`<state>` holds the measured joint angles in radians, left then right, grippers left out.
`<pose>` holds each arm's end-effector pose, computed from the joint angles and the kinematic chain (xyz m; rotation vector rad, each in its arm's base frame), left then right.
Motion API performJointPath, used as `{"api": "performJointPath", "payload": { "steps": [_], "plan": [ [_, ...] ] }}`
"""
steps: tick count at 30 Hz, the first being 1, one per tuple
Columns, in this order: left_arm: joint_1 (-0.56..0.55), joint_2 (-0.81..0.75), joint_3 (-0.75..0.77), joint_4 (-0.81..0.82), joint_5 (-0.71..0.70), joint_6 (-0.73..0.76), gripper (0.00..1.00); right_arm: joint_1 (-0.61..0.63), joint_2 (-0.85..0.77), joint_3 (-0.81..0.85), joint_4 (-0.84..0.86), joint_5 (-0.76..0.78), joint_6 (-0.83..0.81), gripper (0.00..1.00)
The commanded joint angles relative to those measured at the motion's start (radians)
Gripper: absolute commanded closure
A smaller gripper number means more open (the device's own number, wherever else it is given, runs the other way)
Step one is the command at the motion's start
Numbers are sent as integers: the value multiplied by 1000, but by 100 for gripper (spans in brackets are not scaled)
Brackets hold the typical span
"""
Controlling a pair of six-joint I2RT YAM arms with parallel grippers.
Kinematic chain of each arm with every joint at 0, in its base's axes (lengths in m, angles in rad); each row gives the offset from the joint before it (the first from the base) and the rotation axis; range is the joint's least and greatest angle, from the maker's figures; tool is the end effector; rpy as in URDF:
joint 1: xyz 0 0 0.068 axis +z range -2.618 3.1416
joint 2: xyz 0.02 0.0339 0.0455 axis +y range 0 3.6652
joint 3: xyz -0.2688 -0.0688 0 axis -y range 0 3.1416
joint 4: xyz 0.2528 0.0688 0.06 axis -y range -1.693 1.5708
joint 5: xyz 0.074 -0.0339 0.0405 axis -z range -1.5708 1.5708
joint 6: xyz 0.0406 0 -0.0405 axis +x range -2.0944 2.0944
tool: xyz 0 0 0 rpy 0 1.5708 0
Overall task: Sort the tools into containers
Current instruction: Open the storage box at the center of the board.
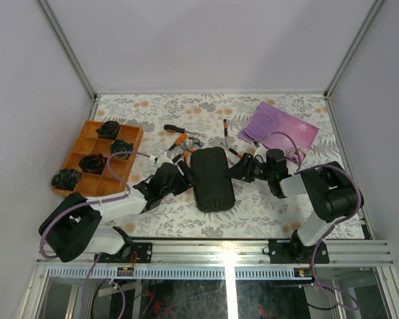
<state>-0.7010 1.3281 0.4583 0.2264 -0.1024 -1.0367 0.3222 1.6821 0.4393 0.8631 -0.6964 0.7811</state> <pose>0.1982 -0.1618 0.1513 -0.4508 2.3009 -0.8174 0.2628 0.1152 0.1217 -0.0249 2.1259 1.3714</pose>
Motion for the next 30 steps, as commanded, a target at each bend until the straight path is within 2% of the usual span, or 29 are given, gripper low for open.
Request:
{"api": "performJointPath", "payload": {
  "steps": [1,14,18,26,30],
  "plan": [
    [6,39,-52,-271,-85,61,47,12,58,-33,-214,126,-89,55],
    [7,-19,-122,-216,-85,10,59,11,60,-24,-229,126,-94,56],
    [15,-42,-173,-118,-33,-7,67,12,63,-24,-231,124,-97,56],
    [59,-61,-298,162,120,-46,67,12,68,-21,-237,120,-101,56],
    [71,-66,-306,185,133,-41,69,12,71,-19,-237,118,-102,56]
  ]
}}
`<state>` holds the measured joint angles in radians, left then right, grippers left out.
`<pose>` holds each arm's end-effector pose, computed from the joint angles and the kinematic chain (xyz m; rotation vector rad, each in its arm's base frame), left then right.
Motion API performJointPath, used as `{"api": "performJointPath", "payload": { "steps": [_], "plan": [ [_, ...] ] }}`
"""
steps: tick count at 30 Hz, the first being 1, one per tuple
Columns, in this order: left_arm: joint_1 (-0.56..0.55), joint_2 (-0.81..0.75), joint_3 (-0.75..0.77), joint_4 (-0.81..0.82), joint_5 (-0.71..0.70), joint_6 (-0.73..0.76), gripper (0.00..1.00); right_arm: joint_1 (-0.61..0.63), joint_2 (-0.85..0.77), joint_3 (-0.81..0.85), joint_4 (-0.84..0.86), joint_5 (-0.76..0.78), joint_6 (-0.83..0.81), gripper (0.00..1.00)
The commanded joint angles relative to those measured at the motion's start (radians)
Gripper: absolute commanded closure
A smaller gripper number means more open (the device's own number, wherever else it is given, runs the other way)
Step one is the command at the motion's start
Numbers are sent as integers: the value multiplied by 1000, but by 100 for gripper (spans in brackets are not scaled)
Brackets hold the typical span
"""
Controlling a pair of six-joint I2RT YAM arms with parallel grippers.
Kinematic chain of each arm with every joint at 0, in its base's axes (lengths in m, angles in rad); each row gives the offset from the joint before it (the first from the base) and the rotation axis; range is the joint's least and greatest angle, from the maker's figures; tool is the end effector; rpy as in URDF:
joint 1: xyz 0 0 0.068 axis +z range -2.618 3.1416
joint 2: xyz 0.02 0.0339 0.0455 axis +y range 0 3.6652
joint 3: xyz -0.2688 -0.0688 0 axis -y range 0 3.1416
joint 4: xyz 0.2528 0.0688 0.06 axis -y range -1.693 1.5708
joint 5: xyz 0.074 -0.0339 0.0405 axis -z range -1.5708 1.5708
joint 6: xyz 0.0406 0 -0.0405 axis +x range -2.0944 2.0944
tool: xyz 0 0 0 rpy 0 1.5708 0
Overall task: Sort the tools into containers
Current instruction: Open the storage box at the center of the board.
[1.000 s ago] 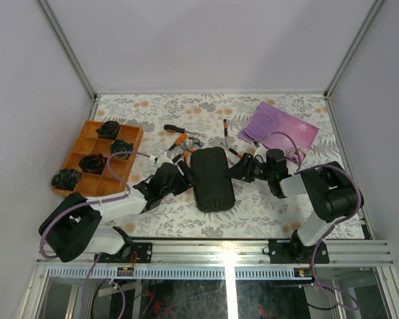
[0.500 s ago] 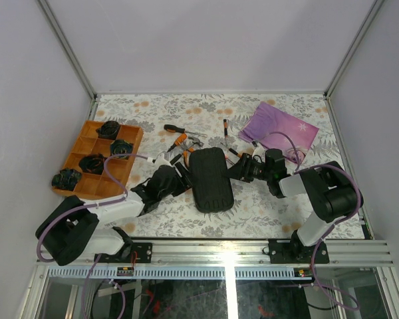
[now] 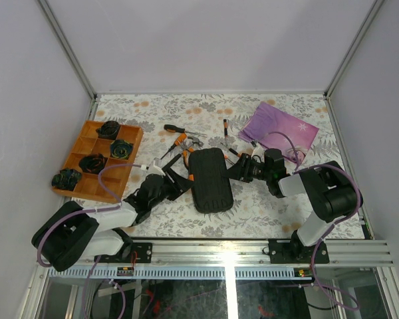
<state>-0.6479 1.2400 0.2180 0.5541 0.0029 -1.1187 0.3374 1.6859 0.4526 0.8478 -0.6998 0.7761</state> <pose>0.1738 -0.1317 0.1317 -0.5173 2.1652 -1.0603 0.2636 0.1202 0.1223 -0.0461 2.1345 1.3801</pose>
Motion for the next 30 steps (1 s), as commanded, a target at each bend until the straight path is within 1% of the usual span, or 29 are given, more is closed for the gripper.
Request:
{"api": "performJointPath", "payload": {
  "steps": [1,6,9,17,22,30],
  "plan": [
    [20,24,-63,-146,28,44,71,-4,68,-31,-222,122,-97,56],
    [27,18,-51,-183,17,55,81,-3,70,-29,-222,121,-96,56],
    [27,6,-38,-218,0,70,82,-4,73,-29,-221,120,-95,56],
    [38,-33,-55,-250,-28,45,81,-4,73,-31,-222,121,-98,56],
    [45,-33,-62,-266,-40,36,77,-3,72,-34,-226,123,-102,56],
    [53,-39,-65,-294,-54,33,77,-4,69,-32,-229,125,-105,56]
  ]
}}
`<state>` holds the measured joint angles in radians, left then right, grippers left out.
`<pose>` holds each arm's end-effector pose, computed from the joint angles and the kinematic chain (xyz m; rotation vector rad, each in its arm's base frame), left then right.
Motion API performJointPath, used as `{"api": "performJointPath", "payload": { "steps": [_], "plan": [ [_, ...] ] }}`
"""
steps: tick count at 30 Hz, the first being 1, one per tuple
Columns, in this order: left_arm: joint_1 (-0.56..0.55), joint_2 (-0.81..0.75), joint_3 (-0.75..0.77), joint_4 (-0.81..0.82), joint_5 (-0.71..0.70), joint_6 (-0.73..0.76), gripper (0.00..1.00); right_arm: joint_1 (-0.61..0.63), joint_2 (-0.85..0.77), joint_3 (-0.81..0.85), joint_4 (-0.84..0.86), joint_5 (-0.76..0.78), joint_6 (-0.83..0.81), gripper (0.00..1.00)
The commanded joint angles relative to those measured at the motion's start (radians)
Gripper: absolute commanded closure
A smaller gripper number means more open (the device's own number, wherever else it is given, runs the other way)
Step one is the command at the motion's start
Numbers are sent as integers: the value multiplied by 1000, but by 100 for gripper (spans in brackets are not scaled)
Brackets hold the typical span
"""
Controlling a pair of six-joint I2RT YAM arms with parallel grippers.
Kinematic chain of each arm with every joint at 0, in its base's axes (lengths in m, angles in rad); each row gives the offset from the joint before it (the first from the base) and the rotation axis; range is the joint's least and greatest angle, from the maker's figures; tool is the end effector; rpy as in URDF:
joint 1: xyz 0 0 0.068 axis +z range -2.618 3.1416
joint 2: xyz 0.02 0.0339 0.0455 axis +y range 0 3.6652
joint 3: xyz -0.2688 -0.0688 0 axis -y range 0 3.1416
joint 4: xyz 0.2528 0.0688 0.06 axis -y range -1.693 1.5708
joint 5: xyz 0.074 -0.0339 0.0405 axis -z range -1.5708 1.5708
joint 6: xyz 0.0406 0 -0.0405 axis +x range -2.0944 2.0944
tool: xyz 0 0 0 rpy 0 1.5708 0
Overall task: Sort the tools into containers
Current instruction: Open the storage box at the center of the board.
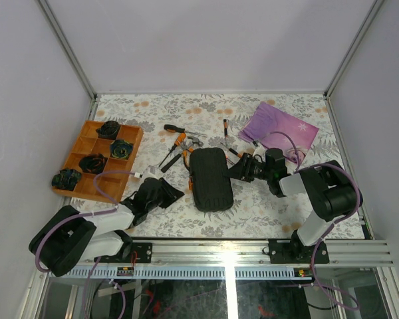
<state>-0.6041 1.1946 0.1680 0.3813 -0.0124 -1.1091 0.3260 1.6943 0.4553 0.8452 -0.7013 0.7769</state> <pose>0.1608 -0.1104 0.1094 -0.6015 2.3020 -0.8872 0.2655 0.1174 0.1205 -0.0299 2.1403 1.3749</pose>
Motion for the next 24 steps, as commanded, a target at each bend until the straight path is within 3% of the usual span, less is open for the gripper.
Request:
{"api": "performJointPath", "payload": {
  "steps": [1,5,14,19,24],
  "plan": [
    [10,3,-15,-121,-36,26,77,8,58,-34,-229,127,-105,56],
    [12,-7,-4,-122,-30,52,75,7,17,-11,-275,132,-124,54],
    [12,-37,37,-162,-33,105,64,7,-212,158,-608,188,-271,27],
    [12,-24,56,-150,-11,124,59,11,-289,232,-747,241,-339,24],
    [11,15,94,-143,6,153,55,89,-354,299,-893,412,-416,22]
  ]
}}
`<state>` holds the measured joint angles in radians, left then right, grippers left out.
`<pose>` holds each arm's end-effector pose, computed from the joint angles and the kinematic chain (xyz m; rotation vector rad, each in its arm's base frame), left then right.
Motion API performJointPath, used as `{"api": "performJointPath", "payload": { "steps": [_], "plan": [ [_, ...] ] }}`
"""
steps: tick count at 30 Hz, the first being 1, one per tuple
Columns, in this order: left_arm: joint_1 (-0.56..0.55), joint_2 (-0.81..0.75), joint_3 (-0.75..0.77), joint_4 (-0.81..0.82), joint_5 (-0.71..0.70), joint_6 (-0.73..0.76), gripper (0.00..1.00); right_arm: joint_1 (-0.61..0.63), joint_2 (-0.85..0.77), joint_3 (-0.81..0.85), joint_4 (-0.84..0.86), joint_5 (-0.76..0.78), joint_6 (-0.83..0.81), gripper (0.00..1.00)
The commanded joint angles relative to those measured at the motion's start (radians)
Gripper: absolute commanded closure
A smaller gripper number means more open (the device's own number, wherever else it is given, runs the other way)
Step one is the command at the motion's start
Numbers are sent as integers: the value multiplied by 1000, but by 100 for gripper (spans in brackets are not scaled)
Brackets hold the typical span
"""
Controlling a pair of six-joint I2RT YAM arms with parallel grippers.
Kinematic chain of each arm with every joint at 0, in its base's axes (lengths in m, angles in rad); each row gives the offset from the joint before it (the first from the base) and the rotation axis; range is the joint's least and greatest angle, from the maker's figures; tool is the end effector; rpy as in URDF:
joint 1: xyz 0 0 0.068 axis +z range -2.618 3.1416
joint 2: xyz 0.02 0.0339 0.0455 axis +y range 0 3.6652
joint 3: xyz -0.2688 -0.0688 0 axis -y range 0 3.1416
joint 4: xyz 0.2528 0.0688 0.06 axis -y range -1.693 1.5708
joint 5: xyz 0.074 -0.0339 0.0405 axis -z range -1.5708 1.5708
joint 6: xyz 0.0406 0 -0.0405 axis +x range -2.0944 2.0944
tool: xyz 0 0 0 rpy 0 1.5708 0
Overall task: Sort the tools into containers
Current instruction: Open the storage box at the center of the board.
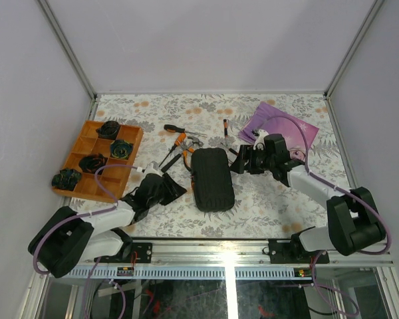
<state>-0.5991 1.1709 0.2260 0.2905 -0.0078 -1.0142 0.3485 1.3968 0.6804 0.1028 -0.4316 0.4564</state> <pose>0.1678 -0.1142 0.1216 -0.4929 2.3187 -0.8377 0.2707 0.1164 0.1936 -0.1346 2.2679 0.9140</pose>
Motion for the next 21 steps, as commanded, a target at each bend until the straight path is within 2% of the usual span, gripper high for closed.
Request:
{"api": "performJointPath", "payload": {
  "steps": [1,6,14,21],
  "plan": [
    [6,50,46,-51,7,62,54,87,-63,84,-168,169,-102,22],
    [1,90,83,-43,18,66,52,189,-94,124,-230,274,-113,18],
    [-1,122,97,-44,-10,62,46,413,-41,272,-351,540,-151,3],
    [-1,196,129,-75,-48,60,47,481,-20,308,-371,593,-140,2]
  ]
}}
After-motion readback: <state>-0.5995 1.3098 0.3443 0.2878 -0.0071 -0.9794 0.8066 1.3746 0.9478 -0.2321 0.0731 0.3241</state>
